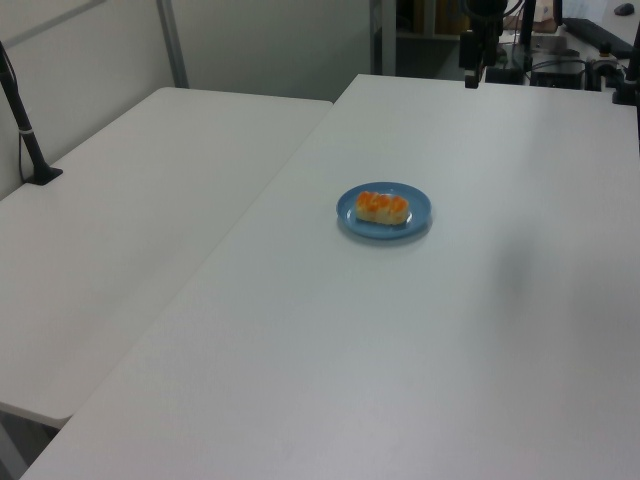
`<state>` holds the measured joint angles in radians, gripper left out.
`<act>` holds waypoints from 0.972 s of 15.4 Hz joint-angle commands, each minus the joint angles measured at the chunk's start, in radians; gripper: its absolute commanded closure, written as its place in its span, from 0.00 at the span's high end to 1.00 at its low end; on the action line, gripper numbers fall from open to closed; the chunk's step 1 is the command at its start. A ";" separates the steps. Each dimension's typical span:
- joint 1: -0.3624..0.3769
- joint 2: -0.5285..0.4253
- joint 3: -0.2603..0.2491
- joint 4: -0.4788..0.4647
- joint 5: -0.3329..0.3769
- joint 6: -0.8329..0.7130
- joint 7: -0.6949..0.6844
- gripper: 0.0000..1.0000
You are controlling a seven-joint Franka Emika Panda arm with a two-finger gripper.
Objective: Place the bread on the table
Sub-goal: 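Move the gripper down over the bread roll on the blue plate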
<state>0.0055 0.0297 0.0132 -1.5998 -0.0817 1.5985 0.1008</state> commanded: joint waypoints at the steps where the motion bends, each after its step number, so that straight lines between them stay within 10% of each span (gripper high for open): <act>1: 0.001 0.059 -0.005 0.020 0.011 0.099 -0.027 1.00; 15: 0.040 0.427 0.007 0.021 -0.009 0.538 0.043 1.00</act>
<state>0.0154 0.4133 0.0236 -1.5964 -0.0818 2.1042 0.0985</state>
